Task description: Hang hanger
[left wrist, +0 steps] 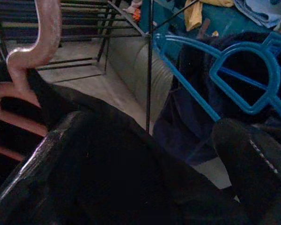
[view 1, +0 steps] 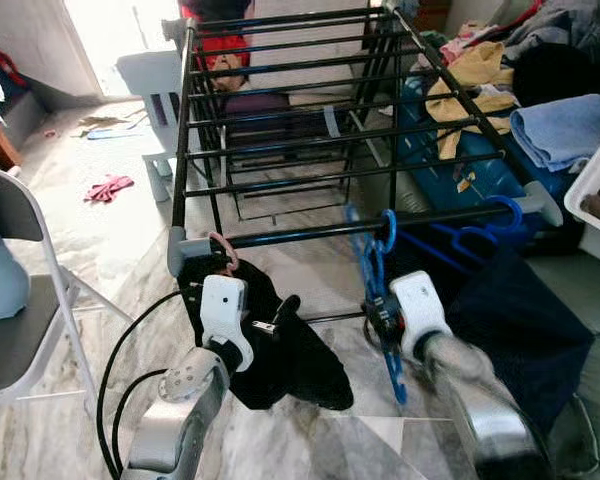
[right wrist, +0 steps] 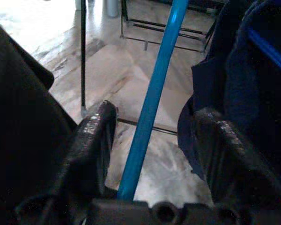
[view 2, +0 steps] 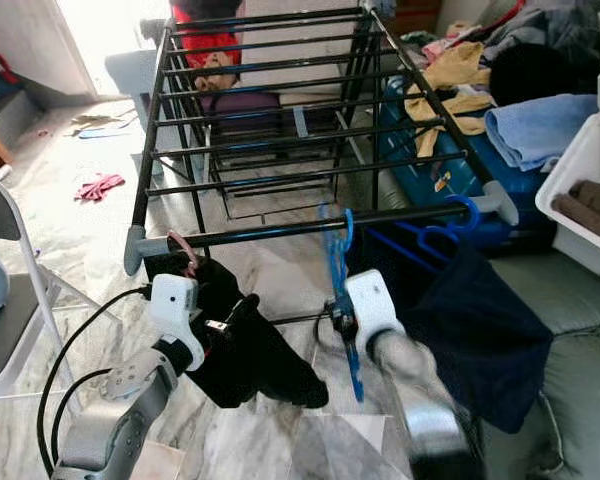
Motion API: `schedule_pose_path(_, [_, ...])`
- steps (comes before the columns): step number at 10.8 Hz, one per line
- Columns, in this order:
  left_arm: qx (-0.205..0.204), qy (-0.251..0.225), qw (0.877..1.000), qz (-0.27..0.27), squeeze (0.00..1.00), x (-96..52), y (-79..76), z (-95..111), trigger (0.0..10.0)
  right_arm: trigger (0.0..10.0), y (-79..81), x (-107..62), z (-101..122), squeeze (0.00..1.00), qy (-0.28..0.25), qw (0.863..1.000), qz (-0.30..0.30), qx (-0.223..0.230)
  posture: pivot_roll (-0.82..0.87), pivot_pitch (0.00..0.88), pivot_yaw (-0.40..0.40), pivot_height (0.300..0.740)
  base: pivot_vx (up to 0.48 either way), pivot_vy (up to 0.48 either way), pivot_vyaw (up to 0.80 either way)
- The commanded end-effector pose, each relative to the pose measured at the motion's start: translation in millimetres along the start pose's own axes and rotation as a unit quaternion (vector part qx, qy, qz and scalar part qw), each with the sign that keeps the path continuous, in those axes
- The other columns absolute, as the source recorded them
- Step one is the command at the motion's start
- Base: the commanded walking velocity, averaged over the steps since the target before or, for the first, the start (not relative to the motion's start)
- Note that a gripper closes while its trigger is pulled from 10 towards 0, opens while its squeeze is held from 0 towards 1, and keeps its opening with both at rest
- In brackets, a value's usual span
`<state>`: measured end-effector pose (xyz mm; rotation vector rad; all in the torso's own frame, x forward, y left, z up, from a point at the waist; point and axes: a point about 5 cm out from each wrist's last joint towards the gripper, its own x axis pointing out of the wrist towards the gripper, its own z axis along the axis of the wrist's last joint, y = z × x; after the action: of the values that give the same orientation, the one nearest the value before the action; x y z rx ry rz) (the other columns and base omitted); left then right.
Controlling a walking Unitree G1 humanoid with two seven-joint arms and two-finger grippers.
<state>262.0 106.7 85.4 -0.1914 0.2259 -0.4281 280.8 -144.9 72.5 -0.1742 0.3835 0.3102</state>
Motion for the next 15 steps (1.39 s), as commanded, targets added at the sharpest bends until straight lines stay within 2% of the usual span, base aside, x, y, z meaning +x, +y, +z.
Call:
schedule_pose_path(1, [0.005, 0.004, 1.000, 0.005, 0.00, -1.6, 1.5, -1, 10.0, 10.0, 2.3, -1.5, 9, 1.00, -0.013, 1.000, -0.001, -0.004, -0.09, 0.000, 0.027, 0.740, 0.000, 0.000, 0.00])
schedule_pose_path(2, [0.006, 0.005, 1.000, 0.007, 0.00, -1.7, 2.2, -1, 10.0, 10.0, 6.4, -14.6, 12, 1.00, -0.029, 1.000, -0.009, -0.009, -0.09, 0.000, 0.032, 0.740, 0.000, 0.000, 0.00])
schedule_pose_path(4, [0.007, 0.003, 1.000, 0.007, 0.00, 0.0, 1.5, 0, 10.0, 10.0, -0.6, -21.7, 16, 1.00, -0.038, 0.999, -0.034, 0.001, -0.10, 0.000, 0.036, 0.740, 0.000, 0.000, 0.00])
schedule_pose_path(9, [0.007, 0.003, 1.000, 0.012, 0.00, -2.1, 1.3, 1, 10.0, 10.0, 5.0, -24.6, 14, 1.00, -0.026, 0.999, -0.026, 0.018, -0.10, 0.000, 0.036, 0.740, -0.231, 0.000, 0.00])
schedule_pose_path(14, [0.013, 0.002, 1.000, 0.018, 0.00, -1.3, 4.4, 3, 10.0, 10.0, 9.9, -21.5, 19, 1.00, -0.034, 0.999, -0.016, 0.005, -0.09, 0.000, 0.037, 0.740, -0.349, 0.000, 0.00])
schedule_pose_path(15, [0.018, 0.000, 1.000, 0.022, 0.00, -1.6, 5.9, 5, 10.0, 10.0, 9.9, -20.0, 21, 0.00, -0.039, 0.999, -0.015, 0.004, -0.08, 0.000, 0.039, 0.740, -0.345, 0.000, 0.00])
